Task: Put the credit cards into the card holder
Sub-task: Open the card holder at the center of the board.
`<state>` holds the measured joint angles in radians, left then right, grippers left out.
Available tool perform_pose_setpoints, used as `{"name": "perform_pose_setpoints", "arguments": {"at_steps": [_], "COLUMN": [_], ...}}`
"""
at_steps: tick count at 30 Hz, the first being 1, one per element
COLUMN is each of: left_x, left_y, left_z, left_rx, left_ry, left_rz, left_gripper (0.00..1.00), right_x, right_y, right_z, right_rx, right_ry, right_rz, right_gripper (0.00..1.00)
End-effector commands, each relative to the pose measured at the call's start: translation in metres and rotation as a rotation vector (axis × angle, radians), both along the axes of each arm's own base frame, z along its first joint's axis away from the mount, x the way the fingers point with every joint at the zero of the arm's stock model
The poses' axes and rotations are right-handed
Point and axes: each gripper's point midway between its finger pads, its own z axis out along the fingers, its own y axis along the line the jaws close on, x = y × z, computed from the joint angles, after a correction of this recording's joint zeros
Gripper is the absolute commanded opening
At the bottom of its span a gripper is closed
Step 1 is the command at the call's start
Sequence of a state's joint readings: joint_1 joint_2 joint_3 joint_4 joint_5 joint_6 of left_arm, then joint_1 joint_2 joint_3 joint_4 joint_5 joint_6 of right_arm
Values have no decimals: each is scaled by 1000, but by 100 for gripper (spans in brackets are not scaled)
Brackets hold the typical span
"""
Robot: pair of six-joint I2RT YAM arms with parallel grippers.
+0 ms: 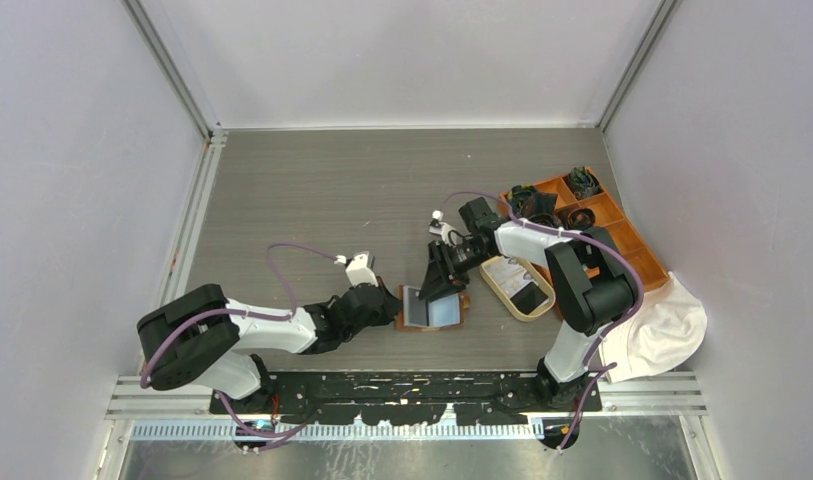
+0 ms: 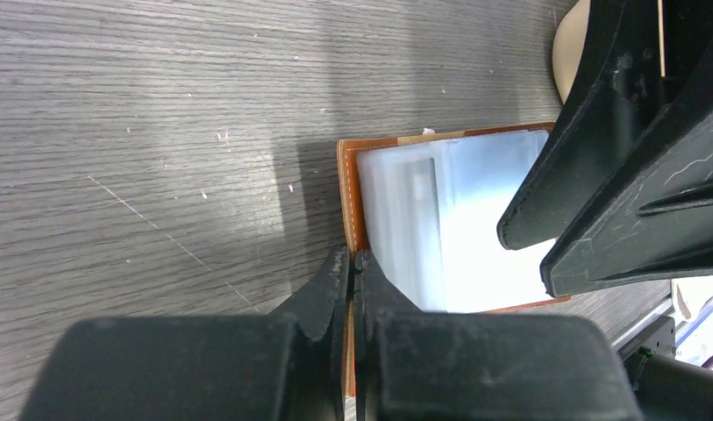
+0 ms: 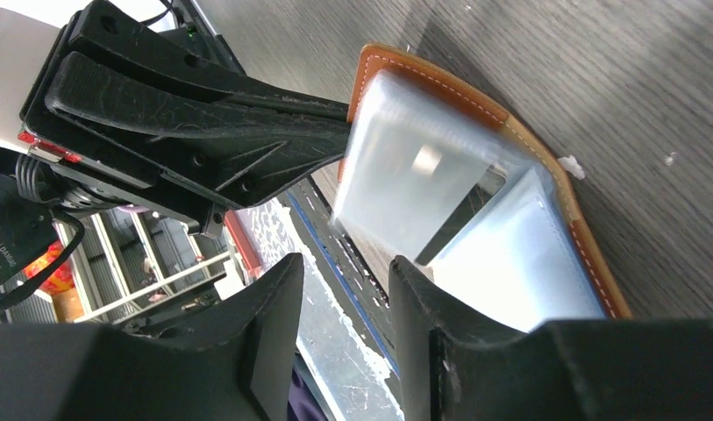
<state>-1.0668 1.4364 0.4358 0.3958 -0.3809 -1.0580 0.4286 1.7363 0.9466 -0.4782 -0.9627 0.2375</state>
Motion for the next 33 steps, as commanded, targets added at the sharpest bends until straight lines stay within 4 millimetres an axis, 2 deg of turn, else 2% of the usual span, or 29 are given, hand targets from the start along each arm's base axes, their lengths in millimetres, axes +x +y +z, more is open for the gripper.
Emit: {"name": "perform_pose_setpoints", "arguments": {"at_steps": [1,8,12,19,22,24,28,33], "left_x": [7,5,6,8,11,14,18,15], "left_y": [-17,-21,-17,-4,5,9,20,24], "left_z": [22,22,22,22,23,23,22,21], "left_rx": [-71,-80,-77,-63,-63,-62,-60,-66], "left_ry": [-47,-45,-51,-70,-83,-91,-105,-109], "left_rz": [-13,-27,-18,29,72,102,169,177], "left_gripper": [0,0,0,0,0,0,0,0], "right_x": [6,1,5,23,25,25,19,23], "right_y": [10,17,14,-10,-19,-18,-16,-20], "right_z": [15,8,7,3,-9,-9,-16,-23], "right_rx": [43,22,-4,-158,-297,-333,-371,-412], "right_ry": [-52,-73,-128,-409,-620,-719,-770,-774], "right_rz": [19,58,73,152,280,349,430,449], "right_gripper": [47,46,42,31,29,29,30,31]}}
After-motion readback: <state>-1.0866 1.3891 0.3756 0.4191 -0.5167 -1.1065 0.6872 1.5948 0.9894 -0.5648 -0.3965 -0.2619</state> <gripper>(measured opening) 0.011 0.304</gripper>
